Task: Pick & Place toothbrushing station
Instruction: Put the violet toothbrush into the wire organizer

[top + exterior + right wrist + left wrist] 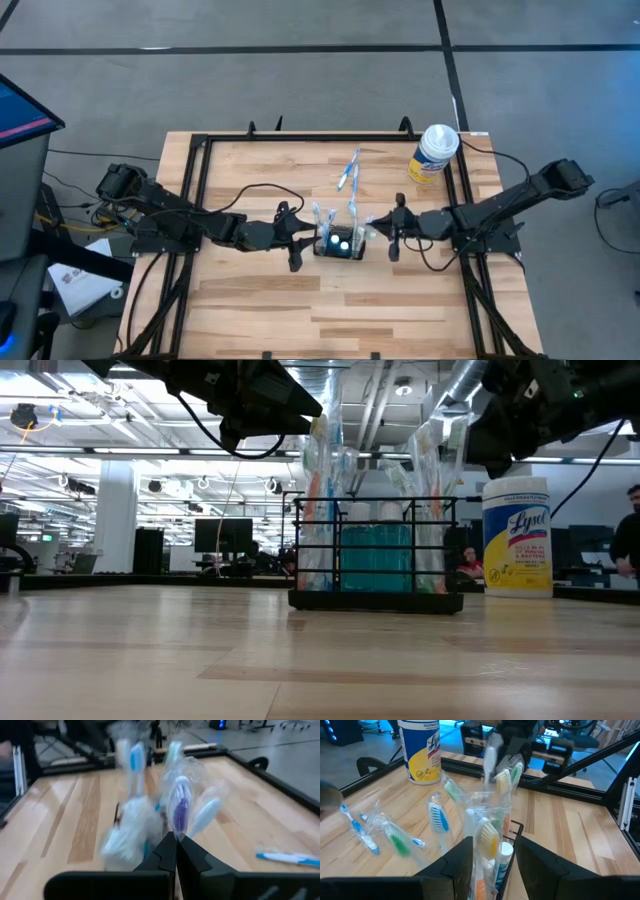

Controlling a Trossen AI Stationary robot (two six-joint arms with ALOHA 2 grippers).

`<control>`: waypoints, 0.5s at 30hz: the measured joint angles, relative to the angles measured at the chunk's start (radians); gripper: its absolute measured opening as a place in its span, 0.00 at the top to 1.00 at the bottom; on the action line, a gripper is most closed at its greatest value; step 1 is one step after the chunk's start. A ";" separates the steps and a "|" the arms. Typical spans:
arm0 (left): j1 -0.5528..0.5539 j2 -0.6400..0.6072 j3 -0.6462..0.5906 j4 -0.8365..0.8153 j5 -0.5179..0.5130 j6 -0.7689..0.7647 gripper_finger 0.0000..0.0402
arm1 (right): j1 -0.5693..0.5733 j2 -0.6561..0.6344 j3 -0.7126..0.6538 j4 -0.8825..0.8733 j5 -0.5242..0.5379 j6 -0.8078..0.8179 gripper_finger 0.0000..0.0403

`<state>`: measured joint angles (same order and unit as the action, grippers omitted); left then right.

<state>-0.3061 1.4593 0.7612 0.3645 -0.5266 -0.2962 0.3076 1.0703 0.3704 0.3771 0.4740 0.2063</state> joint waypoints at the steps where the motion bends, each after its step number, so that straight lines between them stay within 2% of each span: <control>1: 0.000 0.000 0.000 0.000 0.000 0.000 0.65 | 0.001 0.005 0.000 -0.005 -0.001 0.000 1.00; 9: 0.000 0.000 0.000 0.000 0.000 0.000 0.65 | -0.003 0.073 0.001 0.027 0.000 0.004 1.00; 15: 0.000 0.000 0.000 0.000 0.000 0.000 0.65 | -0.003 0.077 0.001 0.026 0.000 0.004 1.00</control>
<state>-0.3061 1.4593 0.7612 0.3649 -0.5266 -0.2962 0.3050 1.1475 0.3710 0.4031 0.4736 0.2100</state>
